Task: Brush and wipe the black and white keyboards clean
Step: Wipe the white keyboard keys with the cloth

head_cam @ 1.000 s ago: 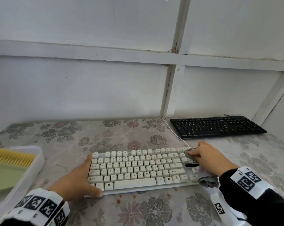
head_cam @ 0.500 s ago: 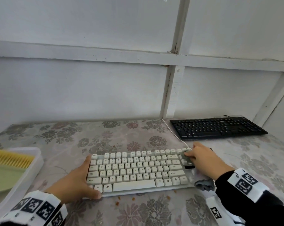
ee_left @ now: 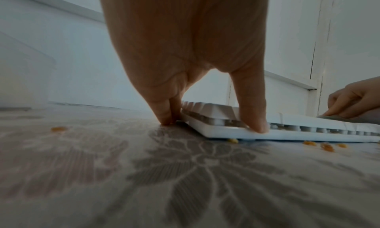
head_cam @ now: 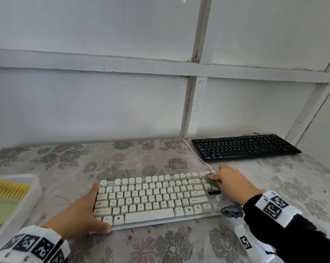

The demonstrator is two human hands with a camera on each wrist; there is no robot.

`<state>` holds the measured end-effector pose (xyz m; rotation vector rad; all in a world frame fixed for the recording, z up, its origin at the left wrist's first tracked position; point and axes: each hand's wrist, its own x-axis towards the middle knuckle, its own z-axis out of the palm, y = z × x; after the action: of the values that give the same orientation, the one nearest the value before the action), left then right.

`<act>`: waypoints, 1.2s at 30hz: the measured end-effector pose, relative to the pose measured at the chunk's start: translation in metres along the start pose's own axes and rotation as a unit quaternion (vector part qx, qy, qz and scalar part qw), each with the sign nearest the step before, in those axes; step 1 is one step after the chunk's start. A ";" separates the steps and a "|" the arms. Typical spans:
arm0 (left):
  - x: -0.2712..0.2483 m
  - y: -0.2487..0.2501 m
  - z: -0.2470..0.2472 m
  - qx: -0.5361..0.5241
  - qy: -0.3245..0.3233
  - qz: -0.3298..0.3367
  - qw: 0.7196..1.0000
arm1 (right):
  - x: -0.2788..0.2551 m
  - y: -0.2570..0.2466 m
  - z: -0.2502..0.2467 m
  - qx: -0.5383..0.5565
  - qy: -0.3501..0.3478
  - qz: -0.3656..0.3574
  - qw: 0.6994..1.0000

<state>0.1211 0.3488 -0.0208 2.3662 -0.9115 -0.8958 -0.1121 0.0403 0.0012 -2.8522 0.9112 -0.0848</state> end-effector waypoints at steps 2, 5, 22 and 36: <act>0.000 -0.001 0.000 0.005 0.000 0.003 1.000 | -0.003 0.017 -0.006 -0.020 -0.001 0.046 0.999; 0.001 -0.001 0.000 0.004 -0.001 0.004 1.000 | -0.004 0.037 -0.014 -0.059 0.013 0.091 0.994; 0.002 -0.001 0.000 0.000 -0.003 0.002 1.000 | -0.004 0.055 -0.022 -0.053 0.042 0.149 0.987; 0.002 -0.003 0.000 -0.002 -0.004 0.001 1.000 | 0.000 0.079 -0.021 -0.039 0.010 0.118 0.992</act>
<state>0.1242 0.3494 -0.0237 2.3583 -0.9143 -0.9053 -0.1594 -0.0257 0.0096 -2.7930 1.2741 -0.0514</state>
